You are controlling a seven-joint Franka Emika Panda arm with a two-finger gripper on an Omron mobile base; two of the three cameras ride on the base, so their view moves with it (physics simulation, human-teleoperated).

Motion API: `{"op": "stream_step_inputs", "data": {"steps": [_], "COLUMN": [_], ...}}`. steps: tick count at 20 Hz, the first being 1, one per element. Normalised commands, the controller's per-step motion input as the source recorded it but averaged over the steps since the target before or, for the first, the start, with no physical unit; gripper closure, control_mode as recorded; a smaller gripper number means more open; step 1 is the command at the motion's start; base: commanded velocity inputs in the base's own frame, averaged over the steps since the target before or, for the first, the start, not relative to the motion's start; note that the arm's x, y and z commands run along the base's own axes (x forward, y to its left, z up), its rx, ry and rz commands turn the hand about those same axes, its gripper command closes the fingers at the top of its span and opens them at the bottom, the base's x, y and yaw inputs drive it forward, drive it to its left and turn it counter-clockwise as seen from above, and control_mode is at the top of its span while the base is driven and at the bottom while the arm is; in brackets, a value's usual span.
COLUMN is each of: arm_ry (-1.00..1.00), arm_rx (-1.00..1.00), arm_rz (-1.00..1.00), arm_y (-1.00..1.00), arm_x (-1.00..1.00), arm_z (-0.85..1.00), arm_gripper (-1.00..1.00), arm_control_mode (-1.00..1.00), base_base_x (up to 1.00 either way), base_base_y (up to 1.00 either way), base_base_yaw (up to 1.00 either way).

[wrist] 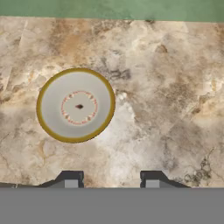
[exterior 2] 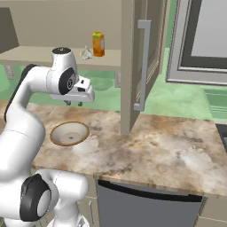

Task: Pick the garlic from the cabinet and place it in the bowl. Then pick the bowl and place it in the sink. Then turn on the sink facuet.

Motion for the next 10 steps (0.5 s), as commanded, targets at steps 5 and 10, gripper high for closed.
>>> {"op": "stream_step_inputs", "data": {"steps": [5,10], "arm_ry": [-0.09,-0.24], "arm_rx": [-0.06,-0.19], "arm_rz": [-0.02,-0.1], "arm_y": [0.06,0.27], "arm_x": [-0.08,0.0], "arm_z": [0.09,0.57], "arm_gripper": [-1.0,-1.0], "arm_control_mode": [-1.0,-1.0], "base_base_x": [0.0,0.0], "base_base_y": [0.0,0.0], "base_base_yaw": [0.0,0.0]}}
